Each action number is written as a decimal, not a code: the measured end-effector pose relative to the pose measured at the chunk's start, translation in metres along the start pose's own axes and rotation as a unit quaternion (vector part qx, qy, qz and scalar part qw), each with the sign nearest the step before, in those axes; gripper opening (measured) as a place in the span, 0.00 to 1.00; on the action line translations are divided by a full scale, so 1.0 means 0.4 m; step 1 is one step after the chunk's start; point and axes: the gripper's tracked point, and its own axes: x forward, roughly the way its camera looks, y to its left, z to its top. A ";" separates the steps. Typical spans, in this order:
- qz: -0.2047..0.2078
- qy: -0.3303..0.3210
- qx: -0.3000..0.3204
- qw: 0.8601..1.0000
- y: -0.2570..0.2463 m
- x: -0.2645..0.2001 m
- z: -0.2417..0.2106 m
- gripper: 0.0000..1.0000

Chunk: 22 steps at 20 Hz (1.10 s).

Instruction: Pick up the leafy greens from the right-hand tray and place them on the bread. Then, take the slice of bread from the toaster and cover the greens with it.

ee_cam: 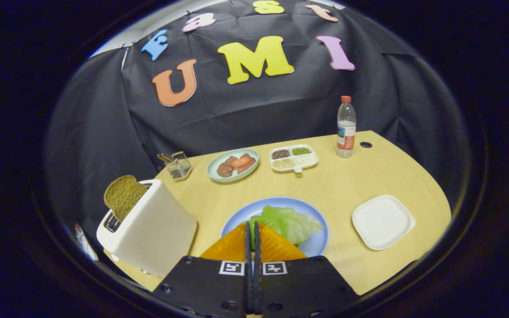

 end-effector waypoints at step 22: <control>-0.037 0.067 -0.016 0.997 -0.070 0.004 -0.147 0.69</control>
